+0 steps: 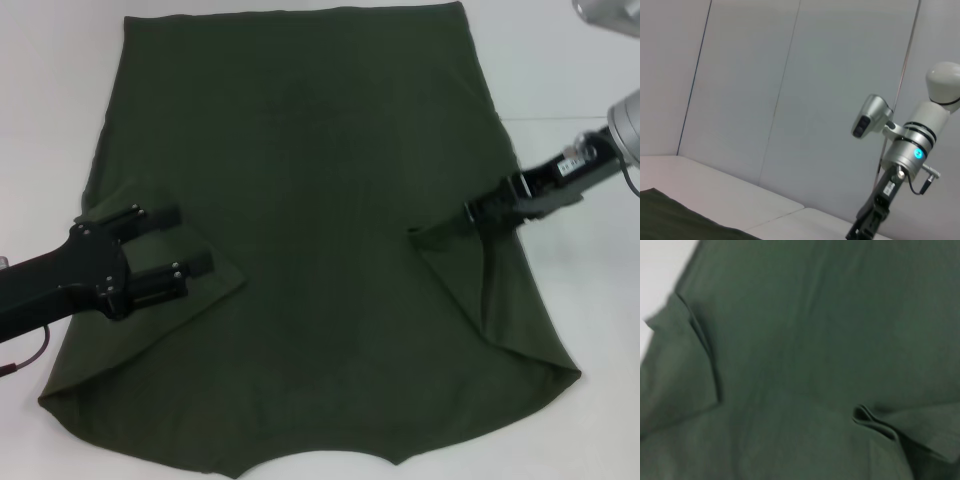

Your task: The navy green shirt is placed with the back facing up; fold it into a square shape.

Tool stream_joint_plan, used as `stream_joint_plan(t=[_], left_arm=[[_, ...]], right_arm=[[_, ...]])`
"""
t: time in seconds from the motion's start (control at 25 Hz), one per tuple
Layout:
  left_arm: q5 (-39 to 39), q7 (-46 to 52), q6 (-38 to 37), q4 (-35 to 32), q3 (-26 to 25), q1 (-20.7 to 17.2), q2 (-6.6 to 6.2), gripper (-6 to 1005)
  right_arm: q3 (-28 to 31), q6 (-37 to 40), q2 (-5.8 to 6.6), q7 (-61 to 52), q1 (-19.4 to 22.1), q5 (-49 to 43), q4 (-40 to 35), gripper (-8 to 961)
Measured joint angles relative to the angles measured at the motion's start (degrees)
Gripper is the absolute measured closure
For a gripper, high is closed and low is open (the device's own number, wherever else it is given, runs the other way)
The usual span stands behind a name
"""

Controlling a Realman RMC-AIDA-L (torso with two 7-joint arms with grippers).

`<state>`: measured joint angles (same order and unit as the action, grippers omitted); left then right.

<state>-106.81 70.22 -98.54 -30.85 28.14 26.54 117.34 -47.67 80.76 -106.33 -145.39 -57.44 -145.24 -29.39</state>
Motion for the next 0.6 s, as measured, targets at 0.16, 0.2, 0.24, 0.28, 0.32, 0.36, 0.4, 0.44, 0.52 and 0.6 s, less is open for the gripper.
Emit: stream_joint_plan(t=[0.16,0.2,0.24,0.28,0.32,0.36,0.4,0.44,0.52,0.6], left_arm=[[0.0,0.1,0.0,0.2,-0.1,-0.1,0.07,154],[0.0,0.1,0.0,0.3,-0.1,-0.1,0.09,154],[0.0,0.1,0.0,0.3,-0.1,-0.1,0.12,153],[0.0,0.2,0.0,0.3,-0.1,-0.1,0.14,153],[0.0,0.3,0.0,0.2,-0.1,-0.1,0.15,153],[0.0,0.5,0.0,0.2,0.0,-0.2,0.16,153],[0.0,0.7,0.0,0.1,0.0,-0.2,0.16,153],[0.0,0.8,0.0,0.1,0.0,-0.2,0.15,153],[0.0,0.9,0.0,0.1,-0.1,-0.2,0.13,153],[0.0,0.9,0.0,0.1,-0.1,-0.2,0.12,153]], right_arm=[[-2.1,-2.3,-0.62,2.2,0.8,-1.6,0.4,56],[-2.6,-3.2,-0.94,2.9,0.9,-1.6,0.6,56],[-3.0,-3.9,-1.21,3.5,1.0,-1.7,0.6,55],[-3.2,-4.6,-1.57,4.1,1.1,-1.7,0.7,55],[-3.4,-5.4,-1.89,4.7,1.2,-1.8,0.7,55],[-3.4,-6.2,-2.22,5.1,1.2,-2.0,0.9,55],[-3.4,-6.9,-2.48,5.4,1.3,-2.0,1.1,55],[-3.4,-7.6,-2.76,5.8,1.3,-2.0,1.3,55],[-3.4,-8.8,-3.32,6.5,1.2,-2.1,1.9,55],[-3.5,-9.7,-4.0,7.2,0.9,-2.1,2.2,55]])
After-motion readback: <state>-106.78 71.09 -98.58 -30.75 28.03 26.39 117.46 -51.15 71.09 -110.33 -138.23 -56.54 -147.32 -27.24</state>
